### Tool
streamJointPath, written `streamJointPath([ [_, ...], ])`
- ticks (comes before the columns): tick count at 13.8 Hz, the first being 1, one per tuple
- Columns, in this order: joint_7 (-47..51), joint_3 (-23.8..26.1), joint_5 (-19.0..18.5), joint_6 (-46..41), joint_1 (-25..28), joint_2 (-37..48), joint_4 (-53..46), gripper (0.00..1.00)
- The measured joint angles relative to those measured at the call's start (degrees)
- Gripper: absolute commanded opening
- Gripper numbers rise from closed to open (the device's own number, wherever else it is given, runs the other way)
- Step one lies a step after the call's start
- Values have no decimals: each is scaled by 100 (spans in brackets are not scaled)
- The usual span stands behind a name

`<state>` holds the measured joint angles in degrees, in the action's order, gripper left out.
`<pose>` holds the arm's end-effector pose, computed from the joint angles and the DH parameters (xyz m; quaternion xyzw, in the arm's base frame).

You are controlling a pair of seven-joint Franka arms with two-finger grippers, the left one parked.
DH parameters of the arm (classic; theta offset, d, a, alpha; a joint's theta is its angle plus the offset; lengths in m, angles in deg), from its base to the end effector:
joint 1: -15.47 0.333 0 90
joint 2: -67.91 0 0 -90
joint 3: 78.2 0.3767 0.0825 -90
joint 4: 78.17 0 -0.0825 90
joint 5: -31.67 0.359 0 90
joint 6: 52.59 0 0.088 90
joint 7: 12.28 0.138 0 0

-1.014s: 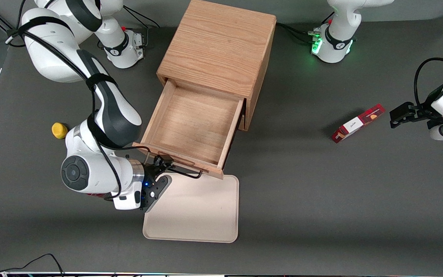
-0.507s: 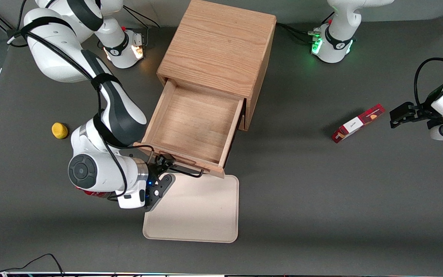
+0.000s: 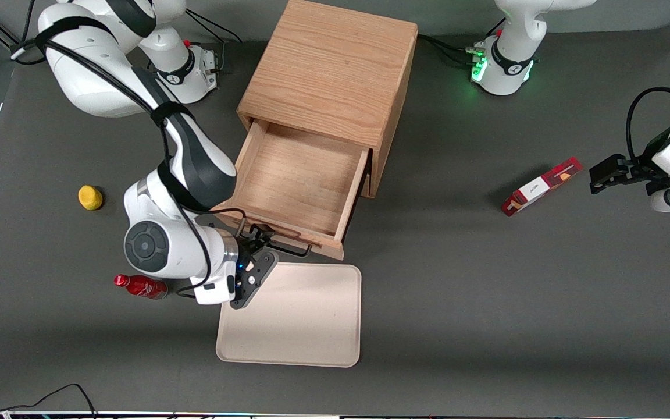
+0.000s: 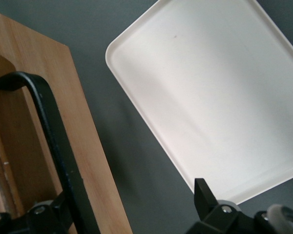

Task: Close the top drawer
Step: 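Push the drawer front with the right gripper into the cabinet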

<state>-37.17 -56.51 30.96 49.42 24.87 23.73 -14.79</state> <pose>0.6959 0.3092 0.3955 -0.8959 -0.4257 0.0301 0.1237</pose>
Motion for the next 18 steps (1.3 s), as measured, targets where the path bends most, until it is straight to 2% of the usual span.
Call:
streamJointPath([
  [8,3,6,-1,596,56,826,1356,100],
  [18,28,25,0,854,196,1549,2378,100],
])
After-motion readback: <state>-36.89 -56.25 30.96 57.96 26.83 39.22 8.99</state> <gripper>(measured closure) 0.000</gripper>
